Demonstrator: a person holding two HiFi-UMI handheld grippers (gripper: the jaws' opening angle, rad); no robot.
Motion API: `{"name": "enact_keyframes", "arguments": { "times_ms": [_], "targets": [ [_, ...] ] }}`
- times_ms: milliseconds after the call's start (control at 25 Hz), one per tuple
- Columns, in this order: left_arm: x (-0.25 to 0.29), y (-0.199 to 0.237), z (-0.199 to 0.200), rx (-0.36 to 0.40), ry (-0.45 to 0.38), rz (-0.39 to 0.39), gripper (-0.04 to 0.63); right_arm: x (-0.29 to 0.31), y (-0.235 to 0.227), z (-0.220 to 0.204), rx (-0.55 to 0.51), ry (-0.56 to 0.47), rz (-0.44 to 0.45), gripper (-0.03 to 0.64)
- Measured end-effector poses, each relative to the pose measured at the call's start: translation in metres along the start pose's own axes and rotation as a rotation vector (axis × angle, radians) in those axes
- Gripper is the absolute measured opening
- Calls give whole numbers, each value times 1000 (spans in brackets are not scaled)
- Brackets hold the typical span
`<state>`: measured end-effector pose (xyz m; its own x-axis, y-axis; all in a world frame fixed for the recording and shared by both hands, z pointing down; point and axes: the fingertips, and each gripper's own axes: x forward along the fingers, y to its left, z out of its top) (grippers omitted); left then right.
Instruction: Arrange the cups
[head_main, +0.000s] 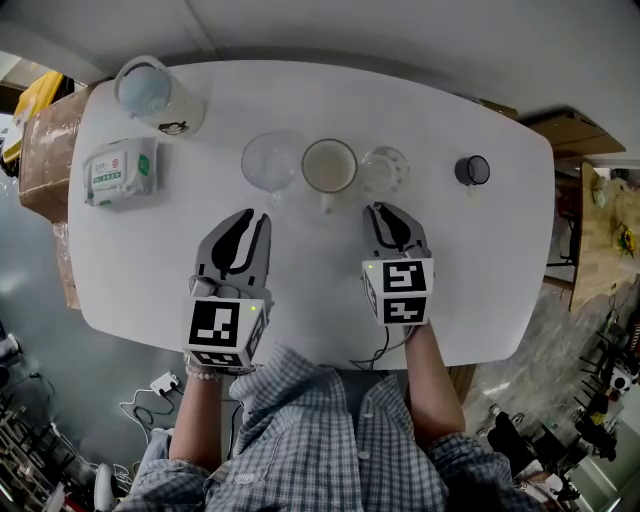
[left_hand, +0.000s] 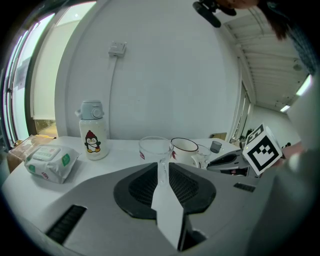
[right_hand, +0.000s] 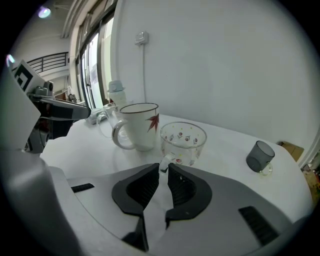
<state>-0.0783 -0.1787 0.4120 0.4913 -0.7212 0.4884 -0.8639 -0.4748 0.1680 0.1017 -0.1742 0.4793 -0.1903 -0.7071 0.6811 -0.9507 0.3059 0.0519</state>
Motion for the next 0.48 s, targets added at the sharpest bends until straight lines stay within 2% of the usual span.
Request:
{"name": "enact_keyframes", "arguments": {
  "times_ms": [280, 480],
  "targets": [
    [0, -1, 0, -1, -2, 2, 75, -2, 8, -2, -34, 5, 63, 64],
    [0, -2, -1, -4, -2, -2, 75, -4, 8, -3, -58, 16, 42, 65]
  ]
}}
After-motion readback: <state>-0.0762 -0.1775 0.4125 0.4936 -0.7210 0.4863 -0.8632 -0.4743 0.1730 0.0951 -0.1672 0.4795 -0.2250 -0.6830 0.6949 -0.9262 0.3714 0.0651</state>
